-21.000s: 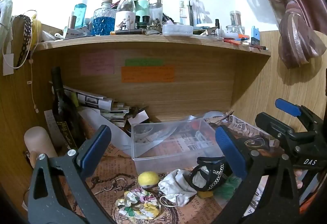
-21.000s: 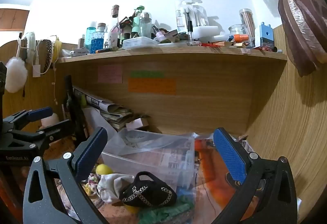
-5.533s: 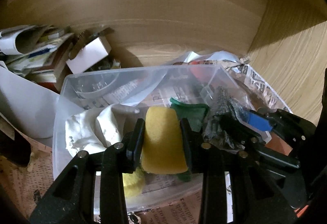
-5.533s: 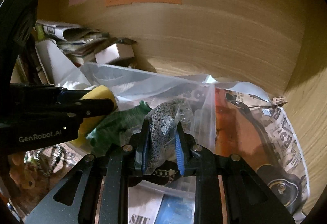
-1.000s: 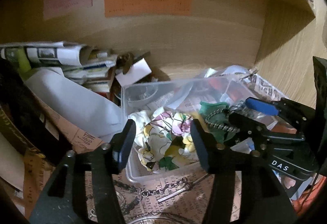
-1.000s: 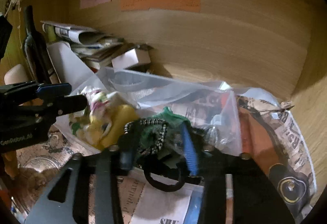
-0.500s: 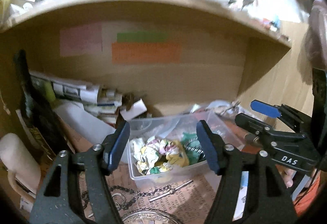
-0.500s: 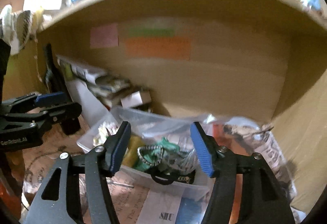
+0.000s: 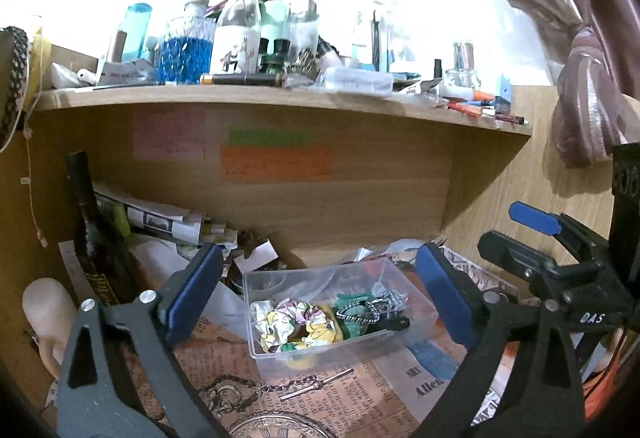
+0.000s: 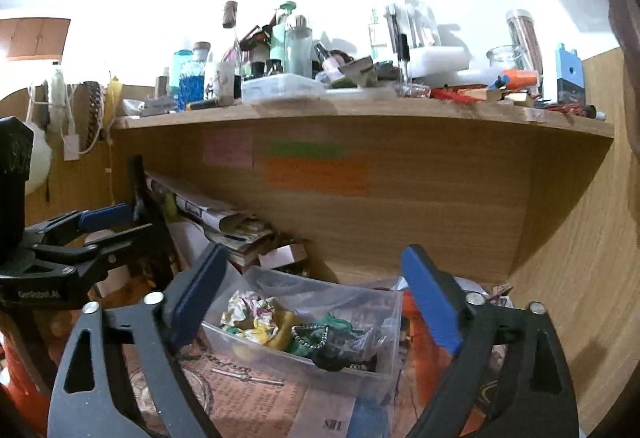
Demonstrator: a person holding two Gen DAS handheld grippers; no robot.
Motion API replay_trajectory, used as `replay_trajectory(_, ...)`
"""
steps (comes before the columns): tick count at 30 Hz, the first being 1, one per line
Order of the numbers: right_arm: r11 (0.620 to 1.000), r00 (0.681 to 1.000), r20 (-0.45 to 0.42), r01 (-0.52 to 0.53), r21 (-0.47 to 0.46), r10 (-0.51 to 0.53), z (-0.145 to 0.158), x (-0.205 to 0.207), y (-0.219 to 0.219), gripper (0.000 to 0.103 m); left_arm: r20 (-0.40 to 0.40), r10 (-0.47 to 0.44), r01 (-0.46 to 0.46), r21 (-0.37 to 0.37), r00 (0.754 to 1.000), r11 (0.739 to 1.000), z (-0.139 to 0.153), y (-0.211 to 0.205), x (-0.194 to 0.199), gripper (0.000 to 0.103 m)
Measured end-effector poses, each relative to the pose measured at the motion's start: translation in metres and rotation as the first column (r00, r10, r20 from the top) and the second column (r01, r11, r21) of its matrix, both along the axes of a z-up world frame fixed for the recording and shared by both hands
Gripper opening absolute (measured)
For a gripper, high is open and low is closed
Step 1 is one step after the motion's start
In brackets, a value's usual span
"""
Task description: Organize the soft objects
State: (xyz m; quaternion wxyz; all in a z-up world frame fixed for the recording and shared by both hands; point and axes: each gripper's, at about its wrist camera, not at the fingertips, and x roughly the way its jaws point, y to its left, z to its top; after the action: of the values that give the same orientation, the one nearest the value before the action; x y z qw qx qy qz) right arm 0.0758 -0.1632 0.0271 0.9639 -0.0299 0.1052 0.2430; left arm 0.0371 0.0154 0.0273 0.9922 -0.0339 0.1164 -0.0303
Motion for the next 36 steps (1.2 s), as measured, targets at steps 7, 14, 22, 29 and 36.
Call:
replay_trajectory(7,1.000,1.000,-0.002,0.014,0.011,-0.014,-0.001,-0.010,-0.007,0.103,0.011,-0.001,0.001,-0.002,1.000,1.000,0.001,-0.005,-0.008,0.102)
replay_trajectory(14,1.000,1.000,-0.003,0.020,0.012,-0.020,-0.003,-0.013,-0.010,0.103,0.012,0.004,-0.004,0.004,1.000,1.000,0.000,-0.007,-0.010,0.102)
replay_trajectory(22,0.999,1.000,-0.010,0.027,0.039,-0.027,-0.002,-0.012,-0.017,0.103,0.008,0.003,-0.003,0.011,1.000,1.000,-0.003,-0.007,-0.009,0.103)
replay_trajectory(29,0.998,0.999,-0.017,0.038,0.049,-0.037,-0.003,-0.010,-0.020,0.103,0.006,-0.004,0.004,0.010,1.000,1.000,-0.004,-0.005,-0.008,0.103)
replay_trajectory(36,0.998,0.999,-0.018,0.039,0.050,-0.038,-0.003,-0.010,-0.020,0.103,0.004,-0.001,0.001,0.012,1.000,1.000,-0.004,-0.004,-0.006,0.103)
